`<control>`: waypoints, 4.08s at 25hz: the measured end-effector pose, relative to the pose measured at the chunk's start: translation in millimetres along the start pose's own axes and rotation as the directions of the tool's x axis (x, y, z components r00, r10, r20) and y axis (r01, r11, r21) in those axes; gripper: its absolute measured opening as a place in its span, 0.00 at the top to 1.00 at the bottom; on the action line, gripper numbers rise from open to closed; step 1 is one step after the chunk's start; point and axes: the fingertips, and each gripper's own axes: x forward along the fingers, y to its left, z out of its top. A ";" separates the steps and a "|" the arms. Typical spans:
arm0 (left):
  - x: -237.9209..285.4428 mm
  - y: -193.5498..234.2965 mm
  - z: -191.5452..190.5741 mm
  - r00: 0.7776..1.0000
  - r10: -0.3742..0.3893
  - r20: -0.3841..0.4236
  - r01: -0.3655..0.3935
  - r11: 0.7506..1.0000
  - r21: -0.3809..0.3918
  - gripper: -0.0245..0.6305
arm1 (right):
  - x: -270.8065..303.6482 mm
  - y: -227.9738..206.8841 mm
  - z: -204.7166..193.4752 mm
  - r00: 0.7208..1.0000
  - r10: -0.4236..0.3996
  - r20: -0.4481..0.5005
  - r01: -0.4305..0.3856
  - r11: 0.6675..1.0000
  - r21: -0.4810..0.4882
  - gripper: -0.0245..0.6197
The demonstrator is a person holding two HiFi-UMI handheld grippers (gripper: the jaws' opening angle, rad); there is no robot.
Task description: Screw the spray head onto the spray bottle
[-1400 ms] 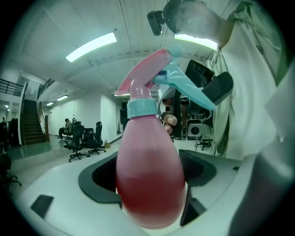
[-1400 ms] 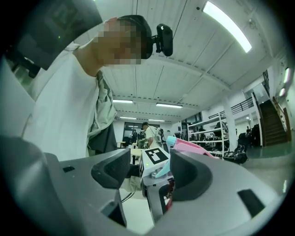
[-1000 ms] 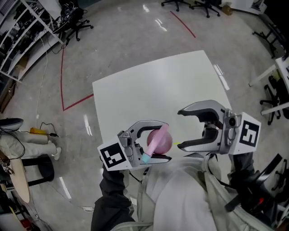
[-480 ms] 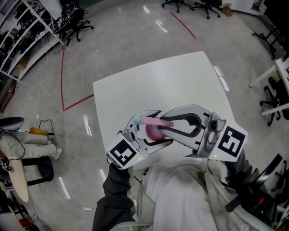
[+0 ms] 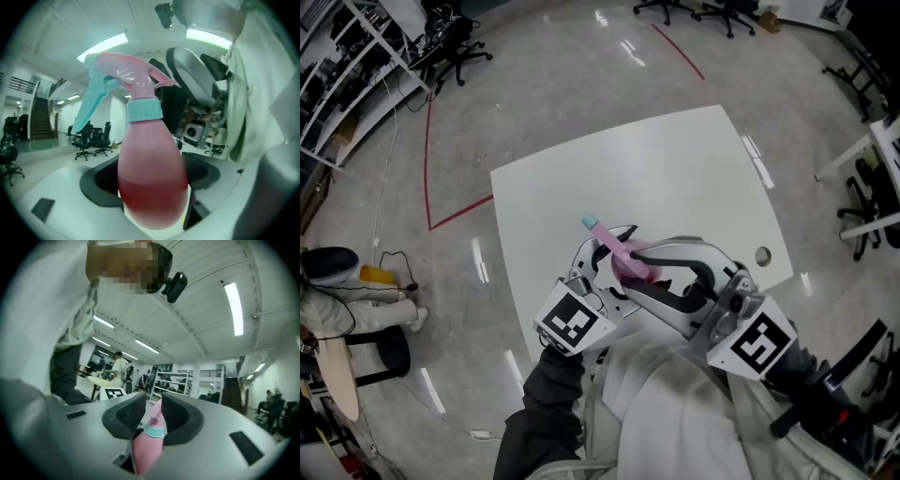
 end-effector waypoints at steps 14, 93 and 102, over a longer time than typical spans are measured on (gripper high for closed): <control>-59.0 -99.1 39.0 0.686 -0.714 0.138 0.710 0.699 0.087 0.34 | -23.2 -10.4 16.4 0.904 0.326 0.275 -0.413 0.829 0.378 0.48; -66.6 36.6 -157.5 0.904 0.426 -0.028 -0.426 0.895 -0.136 0.62 | -75.3 -67.2 -225.5 0.899 -0.382 -0.211 0.428 0.867 0.254 0.73; -70.0 28.1 -161.2 0.859 0.511 -0.015 -0.496 0.826 -0.269 0.96 | -79.8 -35.4 -252.9 0.868 -0.400 -0.293 0.464 0.864 0.196 0.97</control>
